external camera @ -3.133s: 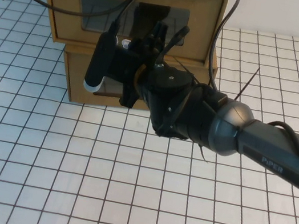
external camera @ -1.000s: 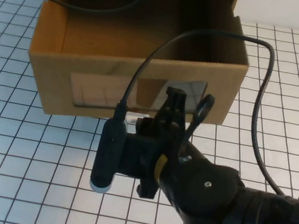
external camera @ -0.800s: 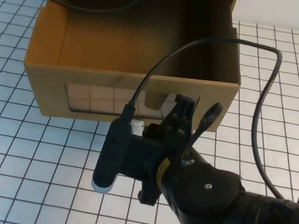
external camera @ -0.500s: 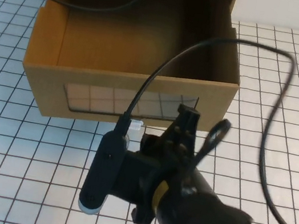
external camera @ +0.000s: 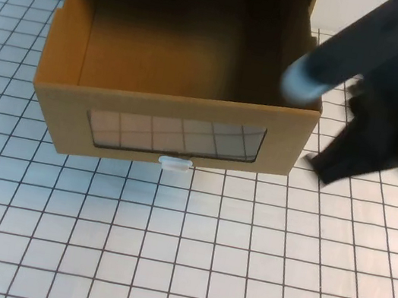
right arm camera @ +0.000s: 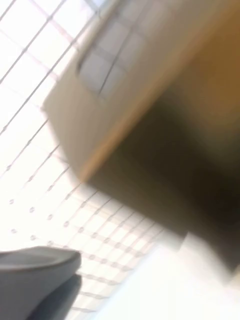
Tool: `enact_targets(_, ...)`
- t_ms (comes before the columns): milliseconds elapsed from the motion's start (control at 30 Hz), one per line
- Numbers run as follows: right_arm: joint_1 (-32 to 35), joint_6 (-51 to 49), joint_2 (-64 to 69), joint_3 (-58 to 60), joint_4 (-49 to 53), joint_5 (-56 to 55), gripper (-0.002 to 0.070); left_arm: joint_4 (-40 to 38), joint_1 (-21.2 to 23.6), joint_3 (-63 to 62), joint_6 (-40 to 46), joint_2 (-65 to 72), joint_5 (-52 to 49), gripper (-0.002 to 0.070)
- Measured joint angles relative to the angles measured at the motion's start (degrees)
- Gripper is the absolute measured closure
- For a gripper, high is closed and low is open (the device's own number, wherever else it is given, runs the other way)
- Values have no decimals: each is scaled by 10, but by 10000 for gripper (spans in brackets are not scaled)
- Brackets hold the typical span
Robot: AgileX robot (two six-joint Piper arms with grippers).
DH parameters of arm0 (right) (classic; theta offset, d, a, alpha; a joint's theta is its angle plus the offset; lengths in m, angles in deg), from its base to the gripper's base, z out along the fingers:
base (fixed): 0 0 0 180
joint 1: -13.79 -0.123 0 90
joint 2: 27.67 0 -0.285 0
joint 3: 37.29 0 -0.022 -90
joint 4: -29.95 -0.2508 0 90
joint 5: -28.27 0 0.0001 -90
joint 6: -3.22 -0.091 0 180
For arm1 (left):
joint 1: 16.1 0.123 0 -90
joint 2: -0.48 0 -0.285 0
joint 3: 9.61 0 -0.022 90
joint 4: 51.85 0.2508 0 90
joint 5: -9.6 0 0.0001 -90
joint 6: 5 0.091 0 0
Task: Open the shoe box
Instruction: 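Pull the top drawer of the cardboard box fully open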
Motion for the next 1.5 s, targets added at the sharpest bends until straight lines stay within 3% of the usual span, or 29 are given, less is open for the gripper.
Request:
enact_targets(167,155,98,-20,-34,-154,0,689,53,-37,43,-8,-94,-4,677)
enact_targets(300,276,164,-37,-34,-287,0,689,98,-43,152,-11,-191,14,677)
enact_targets(433,389,297,-70,-8,-473,1,689,119,-43,307,-3,-303,126,677)
enact_targets(533,432,364,-118,39,-566,-9,689,116,-43,440,15,-395,249,677)
enact_targets(700,447,394,-237,151,-631,-70,689,104,-43,667,38,-559,448,677)
enact_targets(800,449,400,-321,228,-657,-120,689,102,-43,777,38,-657,516,677)
enact_targets(1200,449,404,-618,433,-703,-263,689,101,-44,1107,17,-963,566,677)
enact_targets(1500,449,404,-677,523,-712,-323,689,57,-44,1273,16,-1004,635,677)
